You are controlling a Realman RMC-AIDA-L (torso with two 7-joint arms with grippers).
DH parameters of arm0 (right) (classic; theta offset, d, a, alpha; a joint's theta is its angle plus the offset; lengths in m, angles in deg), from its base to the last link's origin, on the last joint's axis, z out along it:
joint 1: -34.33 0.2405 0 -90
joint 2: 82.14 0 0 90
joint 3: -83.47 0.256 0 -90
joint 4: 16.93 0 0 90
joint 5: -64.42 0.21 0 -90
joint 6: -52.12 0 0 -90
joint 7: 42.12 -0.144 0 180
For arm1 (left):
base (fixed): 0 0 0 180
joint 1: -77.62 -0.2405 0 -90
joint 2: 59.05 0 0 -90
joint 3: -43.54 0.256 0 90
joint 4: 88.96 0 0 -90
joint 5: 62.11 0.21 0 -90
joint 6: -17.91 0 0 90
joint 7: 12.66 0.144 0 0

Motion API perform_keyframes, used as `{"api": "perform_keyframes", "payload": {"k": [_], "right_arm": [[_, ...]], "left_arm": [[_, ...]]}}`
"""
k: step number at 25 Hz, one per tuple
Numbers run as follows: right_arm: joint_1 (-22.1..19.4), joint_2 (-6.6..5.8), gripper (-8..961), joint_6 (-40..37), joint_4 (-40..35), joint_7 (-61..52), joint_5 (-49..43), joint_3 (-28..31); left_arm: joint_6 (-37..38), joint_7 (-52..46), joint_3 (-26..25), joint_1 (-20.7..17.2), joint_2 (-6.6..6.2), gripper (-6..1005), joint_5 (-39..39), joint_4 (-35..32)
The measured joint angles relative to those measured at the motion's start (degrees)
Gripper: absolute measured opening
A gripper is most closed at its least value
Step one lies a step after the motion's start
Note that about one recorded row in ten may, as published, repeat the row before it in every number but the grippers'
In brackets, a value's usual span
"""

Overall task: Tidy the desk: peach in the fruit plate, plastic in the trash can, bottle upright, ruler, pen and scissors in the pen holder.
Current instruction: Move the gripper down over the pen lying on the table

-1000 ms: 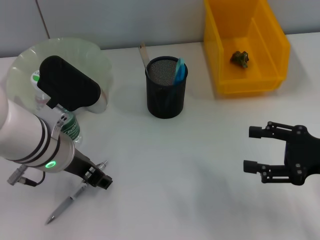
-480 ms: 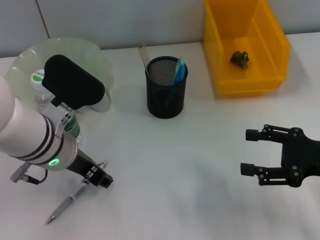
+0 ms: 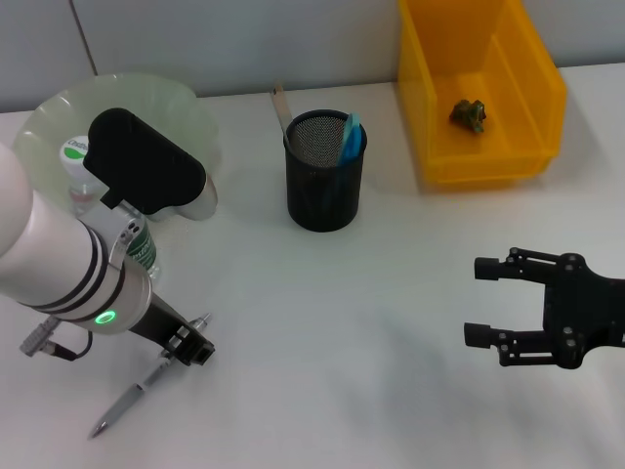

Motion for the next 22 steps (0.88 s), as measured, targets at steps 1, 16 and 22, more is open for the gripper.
{"api": "perform_keyframes", "payload": {"k": [1, 16, 22], "right_arm": [[0.0, 0.04, 832, 0.1, 0.0, 0.0, -0.1, 0.0], [0.1, 0.19, 832, 0.4, 0.0, 0.0, -0.3, -0.2], [0.4, 0.19, 832, 0.5, 0.0, 0.0, -0.3, -0.2]], "left_arm": [[0.0, 0.0, 0.0, 0.1, 0.0, 538, 0.0, 0.0], [0.4, 0.0, 0.0, 2.3, 0.09, 451, -0.2, 2.9], [0.5, -0.1, -0.6, 3.4, 0.25, 382, -0.4, 3.6]]}}
